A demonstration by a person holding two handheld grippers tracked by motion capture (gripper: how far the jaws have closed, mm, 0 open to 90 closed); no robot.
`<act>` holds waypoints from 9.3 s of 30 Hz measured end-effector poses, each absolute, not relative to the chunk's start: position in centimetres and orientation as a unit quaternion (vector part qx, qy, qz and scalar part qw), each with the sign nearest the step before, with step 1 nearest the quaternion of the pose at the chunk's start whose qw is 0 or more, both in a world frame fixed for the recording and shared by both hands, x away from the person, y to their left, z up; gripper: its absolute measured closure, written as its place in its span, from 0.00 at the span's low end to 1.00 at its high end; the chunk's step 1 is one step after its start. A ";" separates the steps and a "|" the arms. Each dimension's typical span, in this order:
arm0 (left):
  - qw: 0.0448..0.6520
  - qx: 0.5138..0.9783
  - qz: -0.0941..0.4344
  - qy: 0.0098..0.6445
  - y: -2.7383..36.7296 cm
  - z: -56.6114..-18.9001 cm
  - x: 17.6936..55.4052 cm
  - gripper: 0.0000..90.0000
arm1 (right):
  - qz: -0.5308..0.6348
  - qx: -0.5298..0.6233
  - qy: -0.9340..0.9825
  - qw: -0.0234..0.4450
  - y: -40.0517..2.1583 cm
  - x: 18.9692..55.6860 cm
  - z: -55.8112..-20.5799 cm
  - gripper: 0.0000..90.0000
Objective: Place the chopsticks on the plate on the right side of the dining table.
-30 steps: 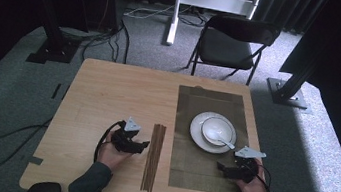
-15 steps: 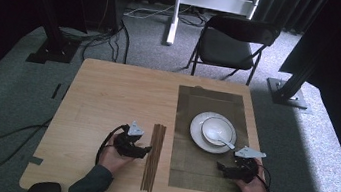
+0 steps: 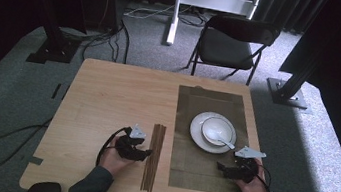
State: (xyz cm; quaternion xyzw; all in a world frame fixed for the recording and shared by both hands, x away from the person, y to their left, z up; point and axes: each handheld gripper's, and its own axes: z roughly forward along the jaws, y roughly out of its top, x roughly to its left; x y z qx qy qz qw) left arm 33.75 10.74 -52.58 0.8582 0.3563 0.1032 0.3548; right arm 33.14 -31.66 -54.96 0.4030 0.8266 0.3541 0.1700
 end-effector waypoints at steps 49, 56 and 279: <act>0.308 0.858 0.126 0.391 11.0 -52.9 34.6 0.87 | 0.354 0.403 0.827 0.170 -31.7 33.1 -55.0 0.14; 0.310 0.850 0.134 0.404 11.4 -53.0 35.7 0.92 | 0.354 0.403 0.826 0.170 -31.7 33.1 -55.0 0.14; 0.402 0.882 0.140 0.204 -1.9 -45.1 45.4 0.94 | 0.353 0.408 0.824 0.172 -31.6 33.0 -55.0 0.14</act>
